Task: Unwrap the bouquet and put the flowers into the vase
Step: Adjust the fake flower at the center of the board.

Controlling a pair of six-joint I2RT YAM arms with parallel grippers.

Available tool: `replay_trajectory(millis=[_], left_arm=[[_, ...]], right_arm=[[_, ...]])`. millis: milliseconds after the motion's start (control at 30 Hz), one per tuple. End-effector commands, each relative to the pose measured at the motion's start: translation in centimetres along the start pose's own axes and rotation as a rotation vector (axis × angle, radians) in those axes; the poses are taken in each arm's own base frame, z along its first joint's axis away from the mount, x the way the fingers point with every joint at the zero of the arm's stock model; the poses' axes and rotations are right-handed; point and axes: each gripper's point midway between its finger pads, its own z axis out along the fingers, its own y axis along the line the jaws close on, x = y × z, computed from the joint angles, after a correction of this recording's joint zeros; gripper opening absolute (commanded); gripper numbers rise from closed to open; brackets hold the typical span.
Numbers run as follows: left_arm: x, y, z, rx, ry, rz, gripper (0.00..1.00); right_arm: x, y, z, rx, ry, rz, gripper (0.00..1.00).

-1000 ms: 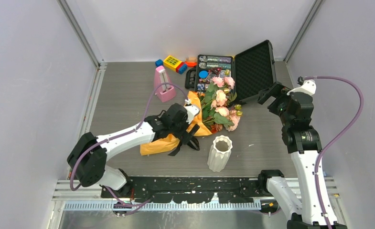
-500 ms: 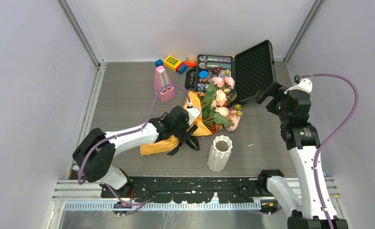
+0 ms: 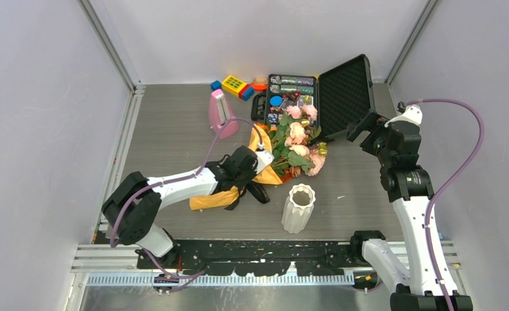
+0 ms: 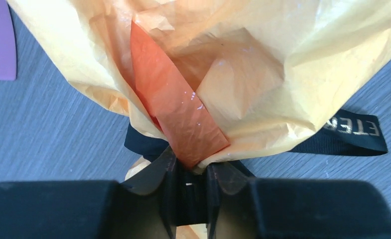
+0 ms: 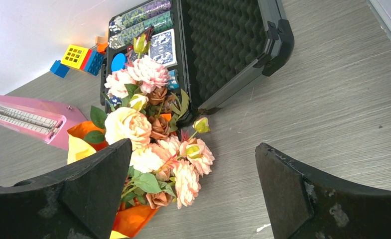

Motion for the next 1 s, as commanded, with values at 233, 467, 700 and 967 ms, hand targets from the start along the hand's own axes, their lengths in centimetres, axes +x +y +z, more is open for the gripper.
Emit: replay_trajectory(millis=[233, 467, 700, 967], left_arm=[[-0.1, 2.3, -0.9, -0.028, 0.062, 0.201, 0.00], [-1.7, 5.7, -1.3, -0.088, 0.020, 0.217, 0.00], [-1.6, 6.7, -0.5, -0.121, 0.017, 0.179, 0.02], [-1.6, 6.6, -0.2, -0.100, -0.017, 0.001, 0.43]], right_arm=[[-0.9, 0.5, -0.3, -0.020, -0.029, -0.006, 1.00], [-0.9, 0.5, -0.4, -0.021, -0.029, -0.006, 1.00], [-0.8, 0.4, -0.3, -0.019, -0.025, -0.007, 1.00], [-0.9, 0.5, -0.4, -0.023, -0.027, -0.007, 1.00]])
